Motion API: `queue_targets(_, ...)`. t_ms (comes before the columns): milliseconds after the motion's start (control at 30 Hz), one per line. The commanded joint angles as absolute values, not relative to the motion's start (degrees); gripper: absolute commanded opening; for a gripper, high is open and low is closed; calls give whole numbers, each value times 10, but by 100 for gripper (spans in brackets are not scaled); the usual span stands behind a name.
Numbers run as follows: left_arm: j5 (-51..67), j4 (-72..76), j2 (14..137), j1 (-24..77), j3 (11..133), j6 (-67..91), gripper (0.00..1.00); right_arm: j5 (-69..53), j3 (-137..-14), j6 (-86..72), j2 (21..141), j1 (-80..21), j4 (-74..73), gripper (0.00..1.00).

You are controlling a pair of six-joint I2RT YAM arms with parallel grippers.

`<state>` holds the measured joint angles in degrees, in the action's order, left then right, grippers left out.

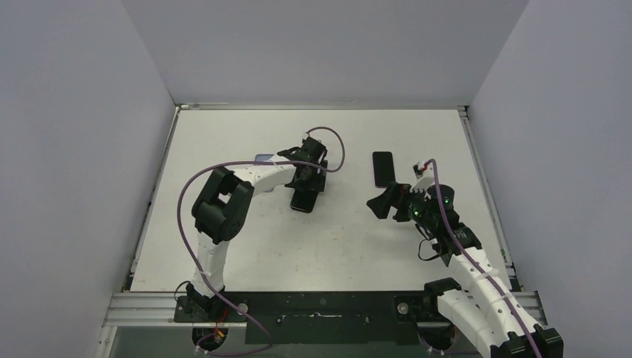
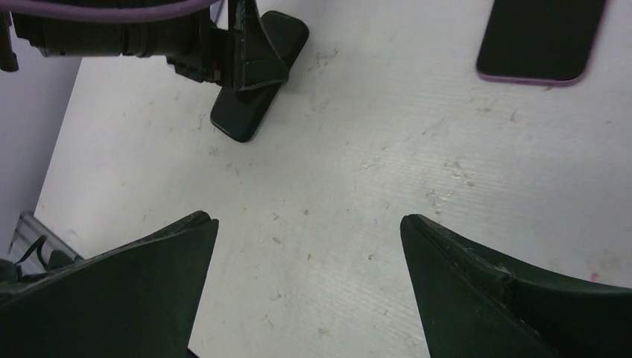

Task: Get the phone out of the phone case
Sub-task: Pick up the phone at the center of the board.

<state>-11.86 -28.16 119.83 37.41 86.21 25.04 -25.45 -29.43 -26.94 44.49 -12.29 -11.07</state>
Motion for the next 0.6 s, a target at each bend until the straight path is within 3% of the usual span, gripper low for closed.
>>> queue_targets(0,-64,-309,1154,380,821,308,56,-235,-260,-335,457,-187,-9,100)
queue_targets(300,7,-249,1067,379,745,402,35,-129,-213,-425,531,-365,132,100)
queue_targets(567,77,-163,1003,379,673,501,15,-86,-217,-486,659,-442,260,100)
